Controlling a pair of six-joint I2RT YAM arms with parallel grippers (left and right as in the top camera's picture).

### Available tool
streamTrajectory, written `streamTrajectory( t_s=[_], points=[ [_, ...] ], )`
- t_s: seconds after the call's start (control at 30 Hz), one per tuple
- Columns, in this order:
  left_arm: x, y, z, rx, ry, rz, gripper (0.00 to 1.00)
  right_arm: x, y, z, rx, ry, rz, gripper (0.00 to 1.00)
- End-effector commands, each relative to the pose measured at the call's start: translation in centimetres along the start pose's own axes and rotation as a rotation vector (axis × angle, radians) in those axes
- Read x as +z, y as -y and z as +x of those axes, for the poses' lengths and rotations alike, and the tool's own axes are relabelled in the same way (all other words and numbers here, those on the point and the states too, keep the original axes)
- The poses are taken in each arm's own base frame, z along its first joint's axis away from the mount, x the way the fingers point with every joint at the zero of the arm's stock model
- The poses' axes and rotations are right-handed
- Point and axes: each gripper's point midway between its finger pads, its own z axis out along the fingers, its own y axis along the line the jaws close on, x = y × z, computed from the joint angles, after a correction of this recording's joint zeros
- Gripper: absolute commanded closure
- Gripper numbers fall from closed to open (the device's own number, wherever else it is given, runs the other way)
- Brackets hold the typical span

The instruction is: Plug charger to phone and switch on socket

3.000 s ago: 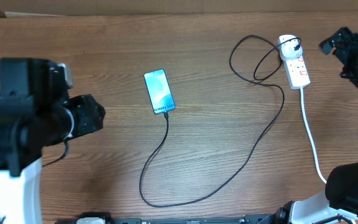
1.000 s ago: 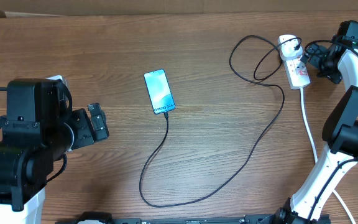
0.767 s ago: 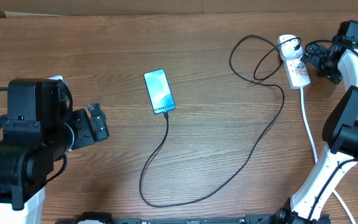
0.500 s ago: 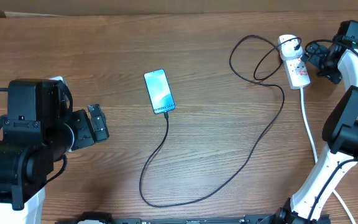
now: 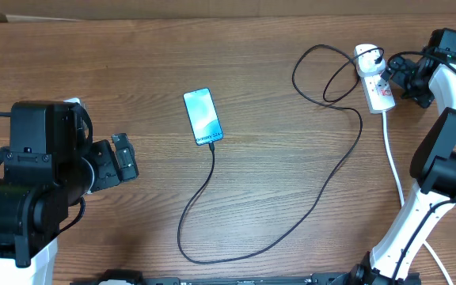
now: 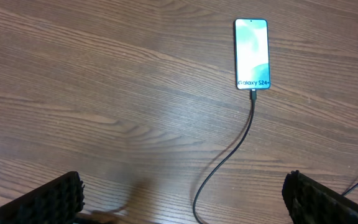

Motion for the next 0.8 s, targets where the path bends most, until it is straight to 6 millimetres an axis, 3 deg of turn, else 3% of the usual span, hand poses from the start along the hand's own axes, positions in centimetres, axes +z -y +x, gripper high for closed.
streamTrajectory(
  t_s=[0.0, 0.6, 0.77],
  points=[
    [0.0, -0.2, -0.2, 0.003, 0.007, -0.017, 0.00, 1.8, -0.4, 1.5, -0.009, -0.054, -0.017, 0.00],
    [0.1, -0.2, -0.3, 0.003, 0.008, -0.017, 0.01, 1.7, -1.1, 2.4, -0.050, -0.095, -0.062, 0.00],
    [0.1, -0.3, -0.3, 0.004, 0.008, -0.023, 0.00, 0.1, -0.4, 1.2, -0.025, -0.077, -0.039, 0.00]
  ],
)
